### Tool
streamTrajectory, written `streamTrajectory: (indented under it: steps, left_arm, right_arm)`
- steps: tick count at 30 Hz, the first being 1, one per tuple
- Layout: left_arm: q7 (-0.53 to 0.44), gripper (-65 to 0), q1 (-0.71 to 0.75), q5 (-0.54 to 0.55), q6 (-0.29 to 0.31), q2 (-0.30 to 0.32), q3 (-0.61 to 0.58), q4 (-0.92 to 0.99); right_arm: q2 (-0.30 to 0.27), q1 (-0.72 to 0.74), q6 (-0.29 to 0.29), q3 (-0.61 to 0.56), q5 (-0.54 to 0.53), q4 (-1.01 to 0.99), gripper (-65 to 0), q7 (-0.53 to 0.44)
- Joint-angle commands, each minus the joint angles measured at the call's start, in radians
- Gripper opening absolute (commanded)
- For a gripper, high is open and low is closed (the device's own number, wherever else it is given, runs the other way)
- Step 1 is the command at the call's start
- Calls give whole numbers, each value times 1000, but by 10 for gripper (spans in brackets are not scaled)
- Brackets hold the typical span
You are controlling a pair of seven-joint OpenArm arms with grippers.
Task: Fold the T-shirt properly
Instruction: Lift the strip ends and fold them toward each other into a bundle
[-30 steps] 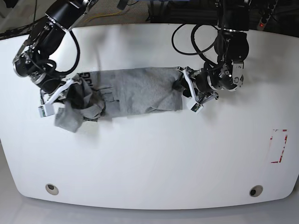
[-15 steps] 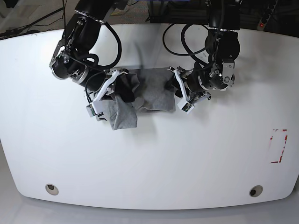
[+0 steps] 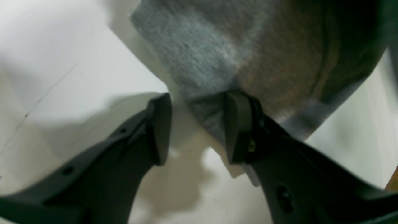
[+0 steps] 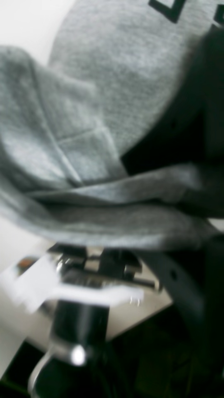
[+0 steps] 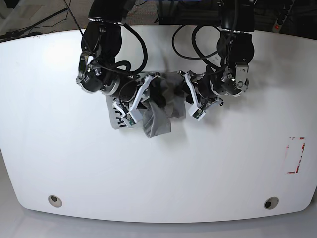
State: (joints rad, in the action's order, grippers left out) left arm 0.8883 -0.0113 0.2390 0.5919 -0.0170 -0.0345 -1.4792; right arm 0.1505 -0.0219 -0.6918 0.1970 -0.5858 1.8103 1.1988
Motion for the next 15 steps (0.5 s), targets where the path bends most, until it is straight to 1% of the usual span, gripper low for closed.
streamTrajectory:
  steps: [1,2,4,5,6,7,10,15]
  left_arm:
    - [25,-397,-2,-26,1,-2,-2,-7]
    - [25,-397,-2,-26,1,-2,0,-7]
    - [25,-397,-2,-26,1,-2,0,-7]
    - [25,-397,-2,-26,1,-2,0,-7]
    - [25,-397,-2,-25,1,-2,2,-7]
    - [25,-397,-3,-25,1,-2,3,-7]
    - [25,-397,-6,-23,3,-2,6,-11]
    - [25,-397,-11,-22,4,-4,6,-21]
  right_arm:
    - [-10,17,-6,-38,92,16,-409,-90]
    - [-13,17,-6,-52,135,16,-336,-98]
    - [-13,17,-6,-78,208,21,-227,-99]
    - [-13,17,-6,-92,244,29,-184,-101]
    - [-15,17,-6,-112,280,50,-157,-101]
    - [-15,12,-6,-132,309,76,-147,-101]
    - [-15,-17,-6,-205,373,171,-147,-98]
    - [-15,-37,-6,-267,402,207,-147,-96]
